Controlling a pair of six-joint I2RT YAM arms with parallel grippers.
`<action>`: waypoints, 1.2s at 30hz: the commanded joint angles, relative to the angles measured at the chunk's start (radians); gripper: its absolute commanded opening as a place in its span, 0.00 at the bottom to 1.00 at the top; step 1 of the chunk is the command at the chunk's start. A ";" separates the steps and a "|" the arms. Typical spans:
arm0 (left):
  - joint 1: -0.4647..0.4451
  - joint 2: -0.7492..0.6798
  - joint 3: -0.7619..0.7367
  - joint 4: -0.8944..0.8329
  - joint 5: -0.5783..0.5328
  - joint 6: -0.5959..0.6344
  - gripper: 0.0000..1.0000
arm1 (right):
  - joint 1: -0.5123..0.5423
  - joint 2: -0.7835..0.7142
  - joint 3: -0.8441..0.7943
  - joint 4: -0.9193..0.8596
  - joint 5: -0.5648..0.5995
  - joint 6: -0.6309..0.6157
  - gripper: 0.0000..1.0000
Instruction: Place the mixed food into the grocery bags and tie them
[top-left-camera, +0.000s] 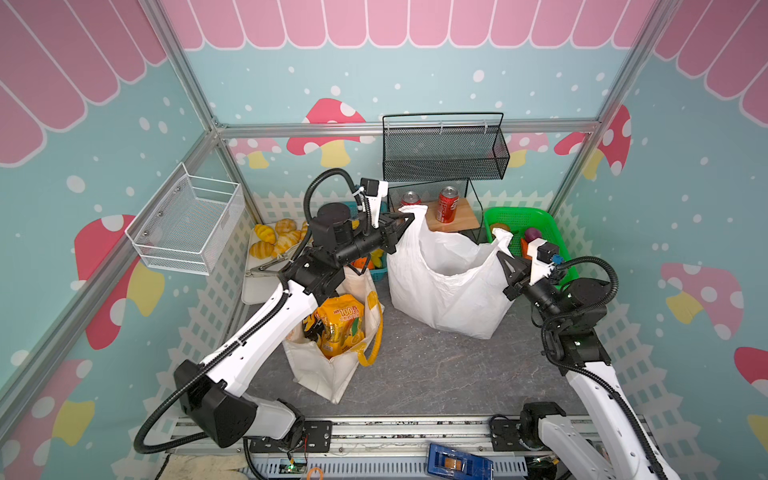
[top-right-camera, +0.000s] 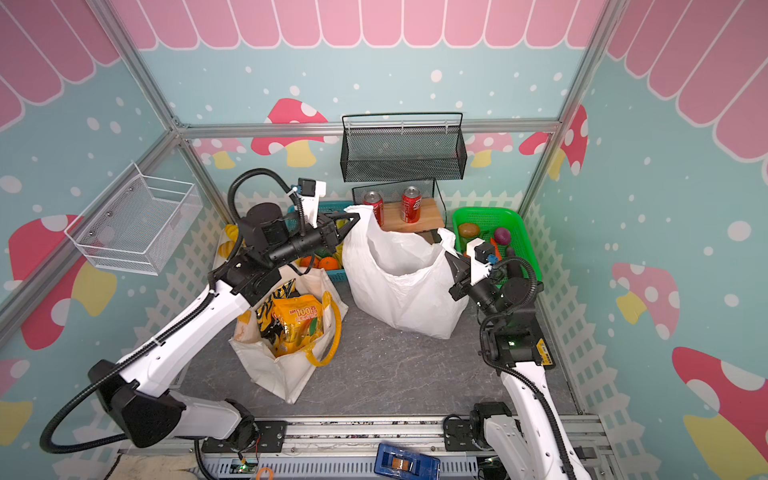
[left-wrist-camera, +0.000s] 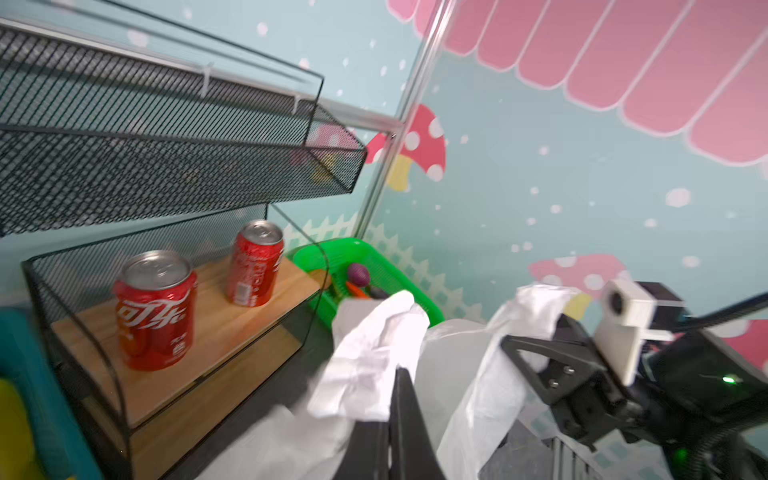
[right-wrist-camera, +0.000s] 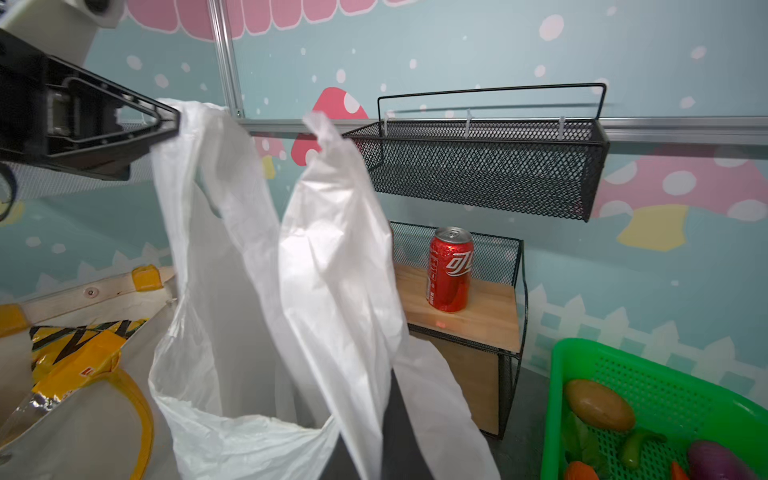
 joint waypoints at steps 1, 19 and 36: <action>0.001 -0.016 -0.067 0.127 0.086 -0.072 0.00 | -0.003 -0.020 0.013 -0.030 0.098 -0.006 0.00; -0.089 -0.106 -0.190 0.191 0.026 -0.133 0.00 | -0.004 0.147 0.166 -0.154 0.314 -0.132 0.18; -0.116 -0.100 -0.202 0.166 -0.038 -0.128 0.00 | 0.131 0.194 0.493 -0.273 0.052 -0.227 0.86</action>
